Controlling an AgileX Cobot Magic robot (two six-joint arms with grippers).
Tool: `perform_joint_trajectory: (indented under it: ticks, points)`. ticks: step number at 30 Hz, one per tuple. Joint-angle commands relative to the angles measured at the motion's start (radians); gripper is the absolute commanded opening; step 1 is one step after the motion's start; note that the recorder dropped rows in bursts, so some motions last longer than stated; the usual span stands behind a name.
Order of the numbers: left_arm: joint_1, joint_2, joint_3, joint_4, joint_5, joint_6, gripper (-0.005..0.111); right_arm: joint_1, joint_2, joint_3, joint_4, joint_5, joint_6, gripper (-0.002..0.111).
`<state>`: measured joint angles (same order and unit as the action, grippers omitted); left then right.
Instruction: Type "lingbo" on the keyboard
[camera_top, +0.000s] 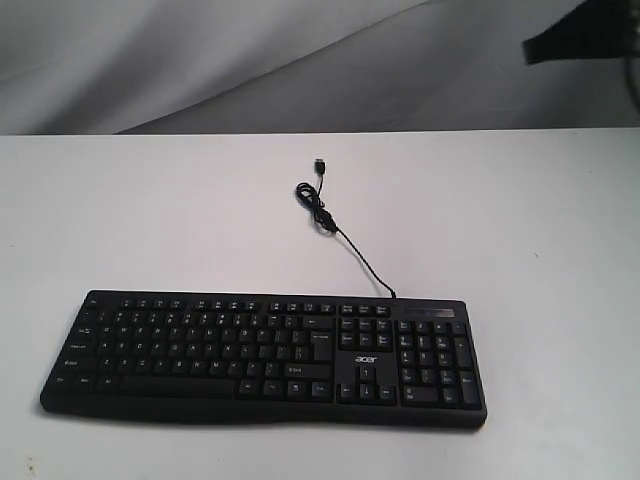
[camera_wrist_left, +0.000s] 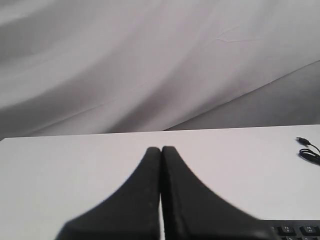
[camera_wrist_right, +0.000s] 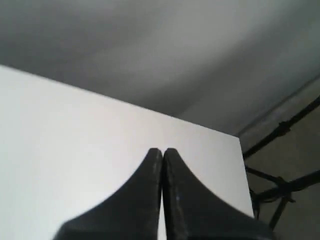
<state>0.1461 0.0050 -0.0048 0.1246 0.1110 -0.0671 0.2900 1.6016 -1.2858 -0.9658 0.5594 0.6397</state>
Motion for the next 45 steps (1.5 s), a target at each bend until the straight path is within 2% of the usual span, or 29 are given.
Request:
perform_joint_trajectory:
  ticks: [1, 5, 8, 10, 12, 18, 23, 34, 45]
  points:
    - [-0.007, -0.005, 0.005, 0.000, -0.010, -0.002, 0.001, 0.099, 0.172, -0.140, 0.390, 0.010, -0.526, 0.000]
    - [-0.007, -0.005, 0.005, 0.000, -0.010, -0.002, 0.001, 0.157, 0.250, -0.165, 1.145, -0.055, -1.212, 0.000]
    - [-0.007, -0.005, 0.005, 0.000, -0.010, -0.002, 0.001, 0.186, 0.293, -0.165, 1.634, 0.085, -1.757, 0.000]
    - [-0.007, -0.005, 0.005, 0.000, -0.010, -0.002, 0.001, 0.191, 0.324, -0.165, 1.837, 0.258, -1.980, 0.000]
    - [-0.007, -0.005, 0.005, 0.000, -0.010, -0.002, 0.001, 0.199, 0.358, -0.157, 1.954, 0.351, -2.086, 0.000]
    - [-0.007, -0.005, 0.005, 0.000, -0.010, -0.002, 0.001, 0.252, 0.375, -0.016, 1.999, 0.204, -2.220, 0.000]
    - [-0.007, -0.005, 0.005, 0.000, -0.010, -0.002, 0.001, 0.285, 0.375, 0.065, 2.194, 0.165, -2.422, 0.000]
    - [-0.007, -0.005, 0.005, 0.000, -0.010, -0.002, 0.001, 0.361, 0.461, 0.068, 2.177, 0.029, -2.422, 0.000]
    - [-0.007, -0.005, 0.005, 0.000, -0.010, -0.002, 0.001, 0.366, 0.465, 0.068, 2.112, 0.030, -2.410, 0.000]
